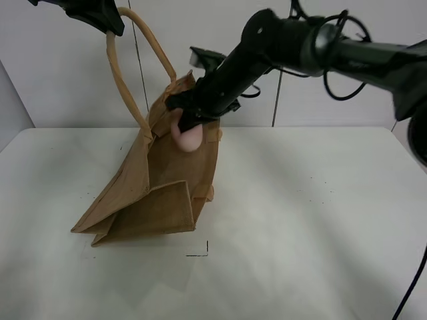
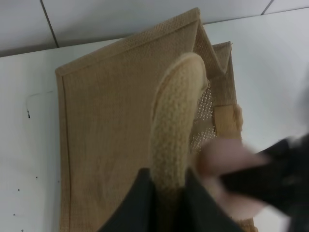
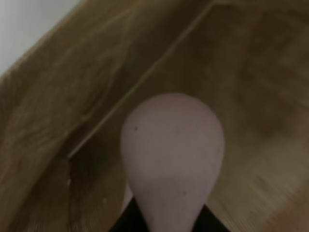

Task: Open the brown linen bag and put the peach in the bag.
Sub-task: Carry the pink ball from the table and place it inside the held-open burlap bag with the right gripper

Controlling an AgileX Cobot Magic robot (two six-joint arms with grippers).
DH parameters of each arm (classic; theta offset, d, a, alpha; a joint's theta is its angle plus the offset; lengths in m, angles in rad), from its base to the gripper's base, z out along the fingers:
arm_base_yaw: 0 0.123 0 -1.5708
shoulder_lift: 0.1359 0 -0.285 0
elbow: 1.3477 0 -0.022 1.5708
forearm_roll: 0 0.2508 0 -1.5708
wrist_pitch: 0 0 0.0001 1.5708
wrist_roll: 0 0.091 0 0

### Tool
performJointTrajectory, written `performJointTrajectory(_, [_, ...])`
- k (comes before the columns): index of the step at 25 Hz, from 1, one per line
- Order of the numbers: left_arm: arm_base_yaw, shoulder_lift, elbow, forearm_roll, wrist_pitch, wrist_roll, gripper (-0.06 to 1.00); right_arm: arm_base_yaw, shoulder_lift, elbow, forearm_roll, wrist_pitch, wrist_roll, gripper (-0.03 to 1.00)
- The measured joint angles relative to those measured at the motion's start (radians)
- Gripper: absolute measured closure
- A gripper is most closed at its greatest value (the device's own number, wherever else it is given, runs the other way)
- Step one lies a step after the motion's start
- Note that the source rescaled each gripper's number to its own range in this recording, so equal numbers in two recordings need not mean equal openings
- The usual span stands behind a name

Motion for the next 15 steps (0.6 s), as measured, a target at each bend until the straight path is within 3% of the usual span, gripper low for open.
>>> performJointTrajectory(7, [0.0, 0.0, 0.0, 0.0, 0.0, 0.0, 0.94, 0.044, 0.125, 0.0, 0.104, -0.147, -0.188, 0.97])
performJointTrajectory(12, [0.0, 0.0, 0.0, 0.0, 0.0, 0.0, 0.94, 0.046, 0.184, 0.0, 0.214, -0.174, -0.331, 0.97])
performJointTrajectory(15, [0.0, 0.0, 0.0, 0.0, 0.0, 0.0, 0.94, 0.046, 0.208, 0.0, 0.244, -0.201, -0.362, 0.97])
